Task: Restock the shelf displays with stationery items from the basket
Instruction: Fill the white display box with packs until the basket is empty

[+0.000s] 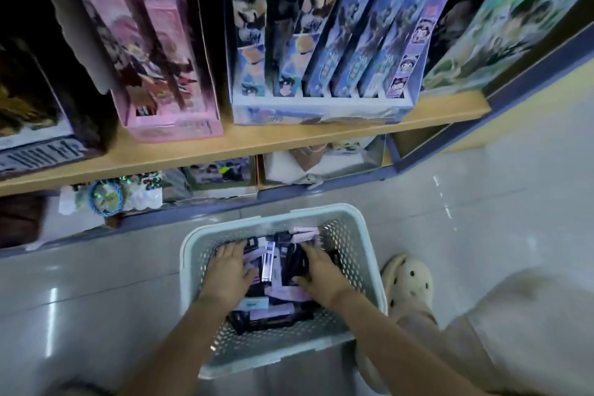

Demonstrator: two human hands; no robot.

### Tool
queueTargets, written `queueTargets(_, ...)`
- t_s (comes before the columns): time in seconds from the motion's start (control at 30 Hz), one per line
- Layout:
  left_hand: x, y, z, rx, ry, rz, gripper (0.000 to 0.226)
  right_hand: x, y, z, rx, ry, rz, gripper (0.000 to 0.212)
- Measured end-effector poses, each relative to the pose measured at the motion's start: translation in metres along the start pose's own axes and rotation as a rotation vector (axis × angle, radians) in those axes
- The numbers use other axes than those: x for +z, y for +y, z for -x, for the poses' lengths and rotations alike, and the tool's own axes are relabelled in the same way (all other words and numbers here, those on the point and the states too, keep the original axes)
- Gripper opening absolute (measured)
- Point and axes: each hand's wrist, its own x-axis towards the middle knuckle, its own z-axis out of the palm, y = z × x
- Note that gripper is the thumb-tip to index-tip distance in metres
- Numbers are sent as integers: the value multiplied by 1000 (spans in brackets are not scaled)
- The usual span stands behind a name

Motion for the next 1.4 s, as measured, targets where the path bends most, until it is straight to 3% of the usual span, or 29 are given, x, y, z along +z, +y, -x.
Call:
queueTargets(0.13, 7, 0, -6, 11, 59, -93, 57, 2, 3, -6, -44, -16, 47, 70)
queueTargets(0.3, 16, -3, -8, 19, 132, -99, 56, 8, 7, -7, 17, -18, -41, 40)
queueTargets(0.4, 17, -3, -11, 19, 161, -119, 45, 9, 7, -9, 20, -24, -28, 35)
queueTargets(0.6, 13, 5, -8, 54, 136, -262, 26, -2, 4, -12, -6, 71, -237, 27)
queueTargets(0.73, 13, 20, 5, 69, 227, 68, 11, -12, -5, -11, -21, 199, -402, 24)
queueTargets(0.87, 13, 38, 13, -40, 156, 540, 18, -18, -19, -7, -33, 305, -548, 20)
queueTargets(0.97, 11, 44, 11, -164, 138, 706, 25, -19, -31, -1, -20, 364, -625, 19)
queueTargets(1.07, 6, 46, 8, -302, -23, 841, 13, -15, -41, 3, 8, 302, -663, 19)
queueTargets(1.13, 8, 41, 8, -359, -138, 902, 23, -10, -49, 6, 72, 255, -750, 20)
queueTargets(1.27, 6, 41, 18, -303, -263, 1040, 55, 3, -63, 15, 340, 209, -1071, 17)
queueTargets(1.33, 3, 44, 22, -244, -279, 1037, 50, 7, -67, 19, 340, 179, -1093, 19)
queueTargets(1.4, 2, 43, 26, -193, -268, 1068, 35, 8, -66, 22, 210, 192, -930, 19)
